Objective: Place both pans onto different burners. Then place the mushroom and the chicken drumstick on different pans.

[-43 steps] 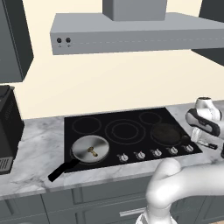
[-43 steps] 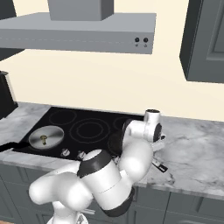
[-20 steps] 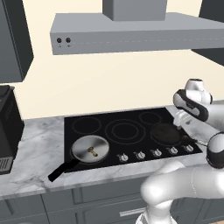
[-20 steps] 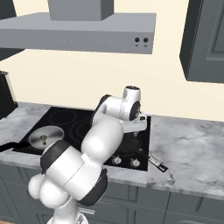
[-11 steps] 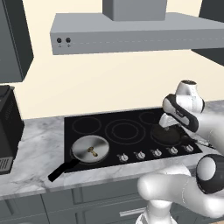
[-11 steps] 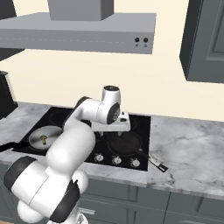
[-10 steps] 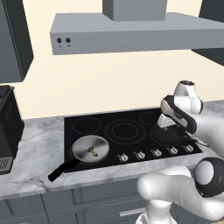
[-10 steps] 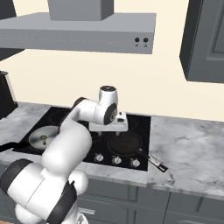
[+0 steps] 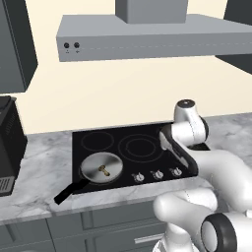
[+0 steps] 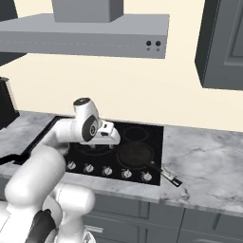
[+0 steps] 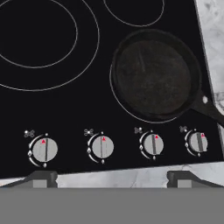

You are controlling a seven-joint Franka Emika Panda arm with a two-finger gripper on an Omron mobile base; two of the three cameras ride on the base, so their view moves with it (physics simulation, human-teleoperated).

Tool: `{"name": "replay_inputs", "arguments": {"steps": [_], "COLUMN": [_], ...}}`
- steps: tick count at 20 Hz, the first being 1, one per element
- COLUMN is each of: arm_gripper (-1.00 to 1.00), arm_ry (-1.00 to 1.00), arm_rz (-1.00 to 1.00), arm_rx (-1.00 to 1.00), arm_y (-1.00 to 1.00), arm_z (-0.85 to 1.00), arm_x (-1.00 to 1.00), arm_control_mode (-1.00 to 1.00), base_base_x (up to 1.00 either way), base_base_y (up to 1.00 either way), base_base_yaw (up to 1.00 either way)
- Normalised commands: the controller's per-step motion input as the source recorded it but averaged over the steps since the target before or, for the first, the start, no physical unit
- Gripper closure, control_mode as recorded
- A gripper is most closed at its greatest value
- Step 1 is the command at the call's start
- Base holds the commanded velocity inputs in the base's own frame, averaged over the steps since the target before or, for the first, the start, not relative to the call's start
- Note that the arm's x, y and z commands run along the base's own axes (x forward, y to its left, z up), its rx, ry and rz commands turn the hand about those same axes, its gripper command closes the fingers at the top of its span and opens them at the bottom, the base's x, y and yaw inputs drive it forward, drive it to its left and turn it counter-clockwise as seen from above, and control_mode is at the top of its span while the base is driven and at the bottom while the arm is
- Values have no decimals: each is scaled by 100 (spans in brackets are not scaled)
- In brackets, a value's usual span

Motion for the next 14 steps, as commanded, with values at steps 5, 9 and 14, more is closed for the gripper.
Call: {"name": "replay_inputs", "arguments": {"steps": [5,9,14], "arm_gripper": [-100,-100,-100], "arm_ry": [-5,0,0], "arm_rz": [-17,-3,0], "arm_rx": [-4,2,9], "arm_y": [6,-3,-5], "arm_z": [0,0,9], "arm_x": [-23,2,10], "arm_control_mode": [-100,-100,-100], "base_base_x": [0,0,0], "base_base_y": [0,0,0], "base_base_yaw": [0,0,0]}}
